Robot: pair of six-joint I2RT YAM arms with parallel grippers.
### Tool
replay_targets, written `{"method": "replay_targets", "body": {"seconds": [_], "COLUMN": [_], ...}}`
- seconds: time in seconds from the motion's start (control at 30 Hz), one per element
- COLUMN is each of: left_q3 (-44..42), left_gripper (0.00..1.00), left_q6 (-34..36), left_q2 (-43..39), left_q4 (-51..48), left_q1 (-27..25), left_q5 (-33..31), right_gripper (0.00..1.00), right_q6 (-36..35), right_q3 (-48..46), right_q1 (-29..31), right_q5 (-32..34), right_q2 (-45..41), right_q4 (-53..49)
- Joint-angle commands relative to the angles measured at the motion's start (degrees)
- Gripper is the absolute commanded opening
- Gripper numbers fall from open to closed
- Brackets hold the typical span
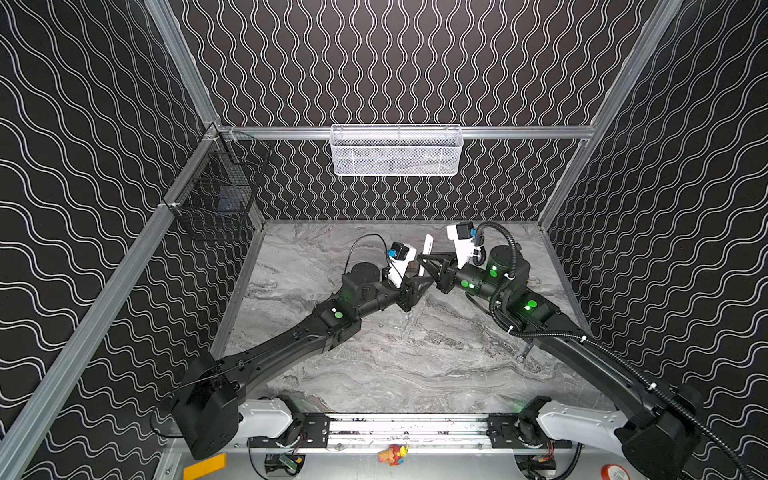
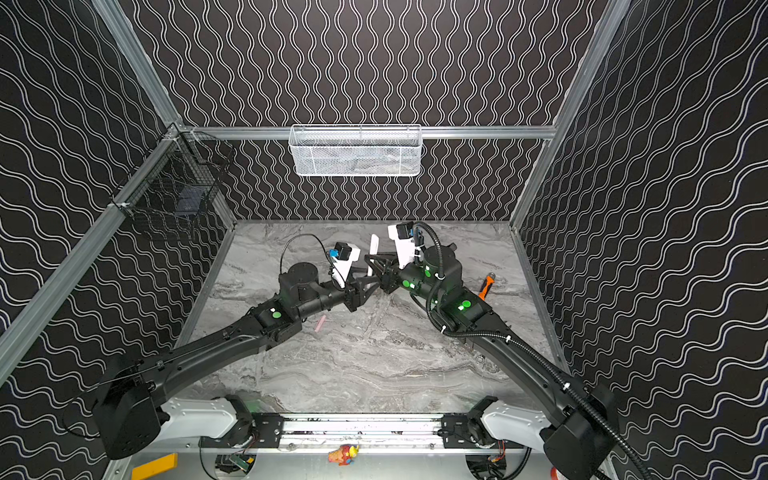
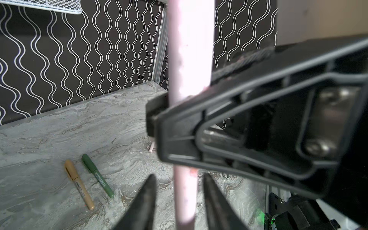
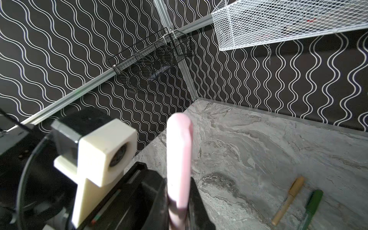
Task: Insert the pens into the pen caps
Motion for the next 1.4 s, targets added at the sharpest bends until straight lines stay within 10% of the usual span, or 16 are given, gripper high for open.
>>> {"method": "replay_targets", "body": {"seconds": [0.0, 0.17, 0.67, 0.93, 1.37], "left_q3": [0.0, -0.2, 4.8, 5.1, 5.4], "left_gripper": [0.64, 0.98, 0.98, 0.97, 0.97], "left_q6": [-0.5, -1.0, -4.0, -3.7, -3.4], "left_q2": [-0.7, -1.8, -3.4, -2.7, -1.7], "left_q4": [0.8, -0.9, -18.1, -18.3, -18.2], "left_q1": [0.0, 0.0, 0.1, 0.6, 1.1], "left_q5": [-3.4, -8.2, -40.4, -39.6, -37.4], "right_gripper": [0.06, 0.05, 0.07, 0.09, 0.1], "right_q6": [0.7, 1.3, 5.3, 8.2, 12.9], "right_q3": [0.6, 1.4, 8.5, 17.6, 32.4], "right_q1": [0.0, -0.7, -13.1, -12.3, -8.8], "right_q5": [2.8, 9.0, 5.8, -6.0, -5.5], "right_q2": [-0.1, 0.4, 21.0, 42.5, 60.1], "right_q4": [1.6, 0.7, -10.7, -12.4, -17.0]}}
